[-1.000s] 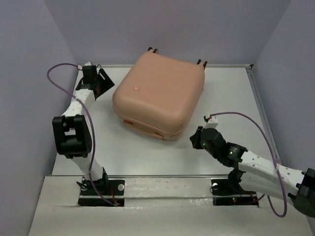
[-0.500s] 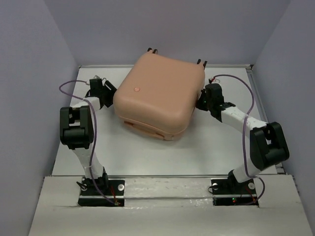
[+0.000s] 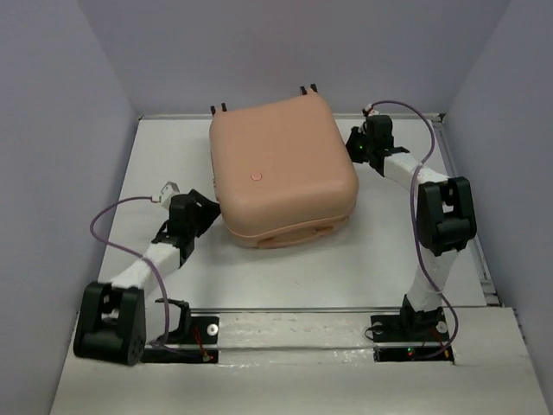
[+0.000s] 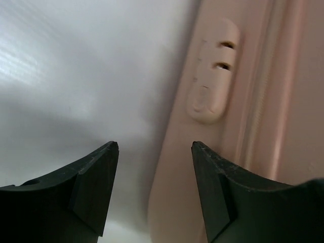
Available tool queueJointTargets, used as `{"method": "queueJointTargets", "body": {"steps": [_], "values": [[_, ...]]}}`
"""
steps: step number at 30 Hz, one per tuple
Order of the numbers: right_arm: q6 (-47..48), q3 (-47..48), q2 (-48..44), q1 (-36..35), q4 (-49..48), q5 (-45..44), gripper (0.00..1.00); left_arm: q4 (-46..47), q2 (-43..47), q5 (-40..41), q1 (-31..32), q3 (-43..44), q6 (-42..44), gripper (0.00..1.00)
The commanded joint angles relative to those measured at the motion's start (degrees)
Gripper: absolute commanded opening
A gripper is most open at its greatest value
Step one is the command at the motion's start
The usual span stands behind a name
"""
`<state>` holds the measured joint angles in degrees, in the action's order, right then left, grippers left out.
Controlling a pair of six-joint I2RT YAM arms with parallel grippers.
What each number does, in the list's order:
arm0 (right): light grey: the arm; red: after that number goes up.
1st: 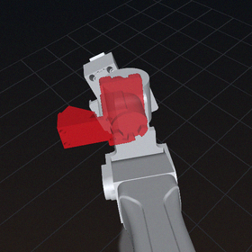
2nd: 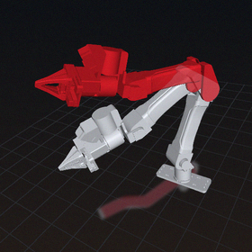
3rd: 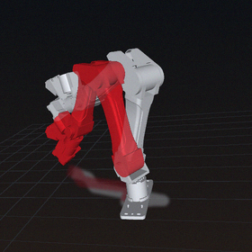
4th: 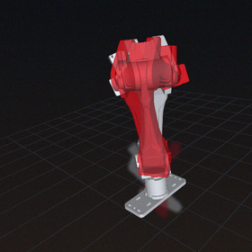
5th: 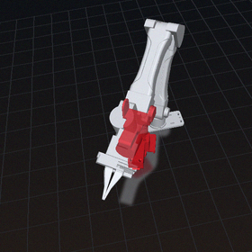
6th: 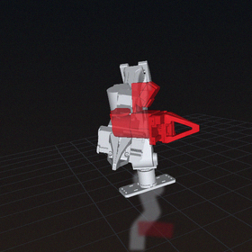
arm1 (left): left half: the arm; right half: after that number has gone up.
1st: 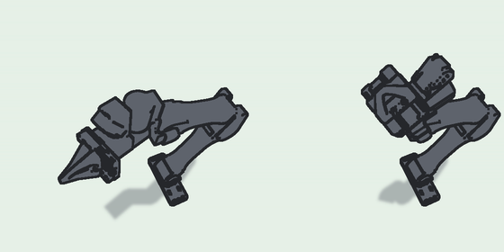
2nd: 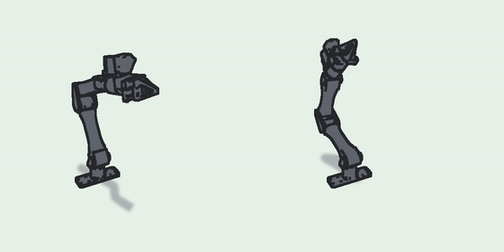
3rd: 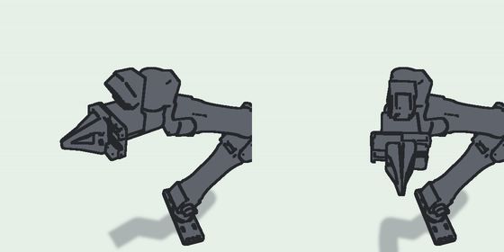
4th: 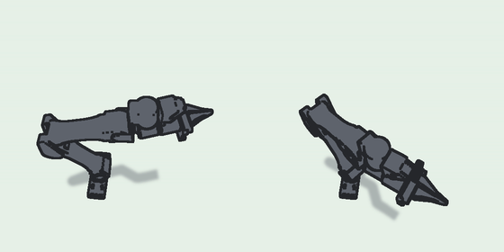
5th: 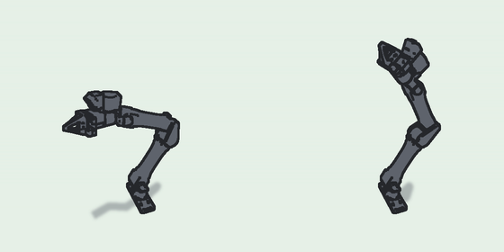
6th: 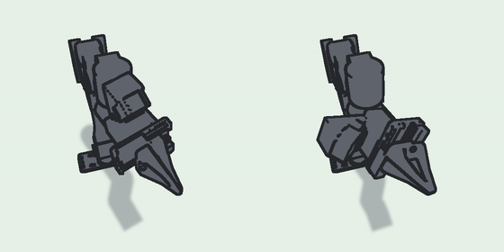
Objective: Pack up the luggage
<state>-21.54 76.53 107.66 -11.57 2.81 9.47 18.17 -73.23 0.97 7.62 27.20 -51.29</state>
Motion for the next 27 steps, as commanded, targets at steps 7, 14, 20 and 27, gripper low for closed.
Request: {"method": "queueJointTargets", "body": {"steps": [7, 14, 20, 27], "values": [[-6.1, 19.6, 7.0, -4.7, -3.0, 22.4, 0.65, -12.7, 39.2, 2.6, 15.2, -8.2, 0.3, 0.71], [-6.1, 12.1, -5.2, 3.4, 2.5, 15.6, 0.75, -20.6, 41.3, 8.7, 15.2, -1.2, 9.7, 0.72], [-5.4, -12.9, -24.5, 8.6, -7.3, 15.0, 0.27, -18.5, 38.4, 6.0, 15.1, 1.3, 11.0, 0.72], [-8.2, -51.8, -49.7, 8.6, -31.5, 14.7, 0.07, -21.3, 41.9, 4.7, 15.2, 1.9, 14.1, 0.68]]}}
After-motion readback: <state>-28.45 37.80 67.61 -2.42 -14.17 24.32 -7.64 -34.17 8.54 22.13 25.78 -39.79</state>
